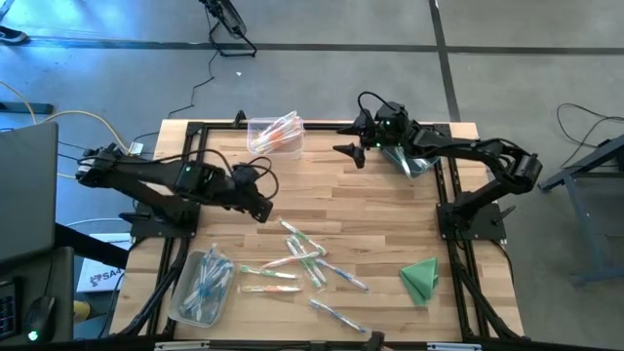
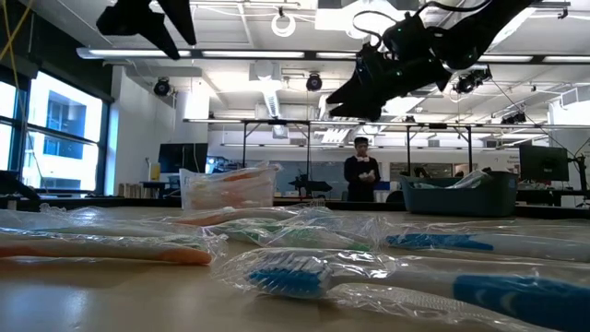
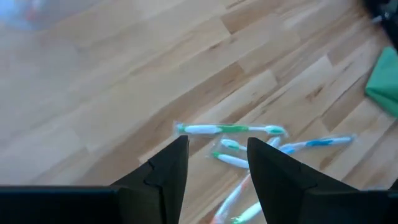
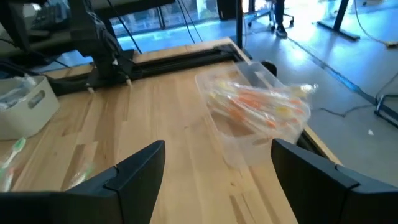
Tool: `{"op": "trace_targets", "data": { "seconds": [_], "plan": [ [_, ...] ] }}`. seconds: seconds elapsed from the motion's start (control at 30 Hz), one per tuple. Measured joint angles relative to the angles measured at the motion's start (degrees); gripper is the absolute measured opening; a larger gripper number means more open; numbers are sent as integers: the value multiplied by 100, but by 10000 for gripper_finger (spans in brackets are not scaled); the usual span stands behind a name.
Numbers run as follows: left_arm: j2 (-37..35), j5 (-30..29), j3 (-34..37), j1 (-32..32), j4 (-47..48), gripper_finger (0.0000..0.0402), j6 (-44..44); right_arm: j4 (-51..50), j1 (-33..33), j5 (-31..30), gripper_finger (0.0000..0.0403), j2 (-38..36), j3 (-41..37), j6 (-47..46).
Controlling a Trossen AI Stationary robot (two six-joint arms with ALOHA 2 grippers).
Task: Pick & Place Toothbrushes
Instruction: Put the green toothbrush into the blue bin
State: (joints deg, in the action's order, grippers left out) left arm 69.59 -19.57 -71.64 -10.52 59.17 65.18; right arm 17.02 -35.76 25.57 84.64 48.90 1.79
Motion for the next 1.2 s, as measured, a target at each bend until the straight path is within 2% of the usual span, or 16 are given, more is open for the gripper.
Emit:
{"op": "trace_targets", "data": {
  "seconds": [0.13, 0.43, 0.63, 0.87, 1.2],
  "plan": [
    [116, 0, 0, 139, -112, 161, -749, -230, -39, 4, 285, 0, 0, -1],
    [848, -2, 5, 615, -600, 161, -3157, -1095, -36, 1, 285, -466, 0, -9],
    [1440, 503, 7, 1018, -670, 161, -4673, -1766, -38, -156, 285, -861, 0, 120],
    [2115, 585, 2, 1293, -847, 161, -5698, -2411, -36, -205, 285, -1117, 0, 149],
    [2849, 605, 2, 1151, -1140, 161, -6690, -3038, -25, -357, 285, -1121, 0, 298]
  ]
}}
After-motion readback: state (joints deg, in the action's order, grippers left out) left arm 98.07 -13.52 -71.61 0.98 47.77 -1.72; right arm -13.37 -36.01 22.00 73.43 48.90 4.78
